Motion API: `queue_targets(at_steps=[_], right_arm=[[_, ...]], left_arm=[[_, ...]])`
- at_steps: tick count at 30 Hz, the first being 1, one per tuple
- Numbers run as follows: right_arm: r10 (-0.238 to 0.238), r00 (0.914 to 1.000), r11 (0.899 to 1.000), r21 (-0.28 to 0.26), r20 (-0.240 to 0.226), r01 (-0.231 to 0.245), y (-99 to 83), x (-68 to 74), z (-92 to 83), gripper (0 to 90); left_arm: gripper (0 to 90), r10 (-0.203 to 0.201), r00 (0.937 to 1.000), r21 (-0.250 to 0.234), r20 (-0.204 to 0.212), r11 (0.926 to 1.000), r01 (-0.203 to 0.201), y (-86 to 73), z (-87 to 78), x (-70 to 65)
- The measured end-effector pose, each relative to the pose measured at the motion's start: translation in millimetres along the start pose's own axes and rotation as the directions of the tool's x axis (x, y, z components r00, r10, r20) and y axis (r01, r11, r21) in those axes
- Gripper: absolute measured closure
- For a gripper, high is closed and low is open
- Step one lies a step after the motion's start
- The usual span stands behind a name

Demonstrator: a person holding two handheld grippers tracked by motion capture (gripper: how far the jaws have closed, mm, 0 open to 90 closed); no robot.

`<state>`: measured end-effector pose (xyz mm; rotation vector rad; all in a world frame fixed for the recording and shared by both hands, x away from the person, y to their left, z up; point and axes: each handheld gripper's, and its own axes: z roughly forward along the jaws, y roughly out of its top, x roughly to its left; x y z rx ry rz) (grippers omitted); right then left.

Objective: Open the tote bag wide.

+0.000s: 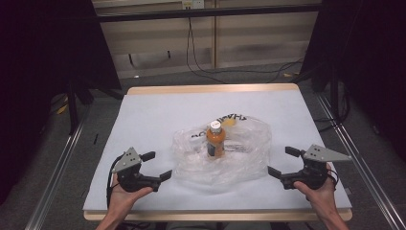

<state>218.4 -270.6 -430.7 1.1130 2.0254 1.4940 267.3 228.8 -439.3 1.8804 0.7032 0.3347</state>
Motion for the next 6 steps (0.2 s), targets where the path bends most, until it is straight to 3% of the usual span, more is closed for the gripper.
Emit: queue_targets(at_steps=[4, 6], right_arm=[[0.015, 0.9997, 1.0, -0.011, 0.019, -0.015, -5.9, -0.7, -6.9, 1.5], [0.028, 0.9992, 1.0, -0.013, 0.027, -0.027, -7.9, -2.6, -8.8, 1.3]], left_arm=[[5.2, 0.01, 0.9997, -0.024, -0.023, 0.9997, -0.011, -5.2, -5.4, 1.8], [5.2, -0.006, 0.9994, -0.031, -0.034, 0.9995, 0.005, -7.6, -7.7, 4.8]])
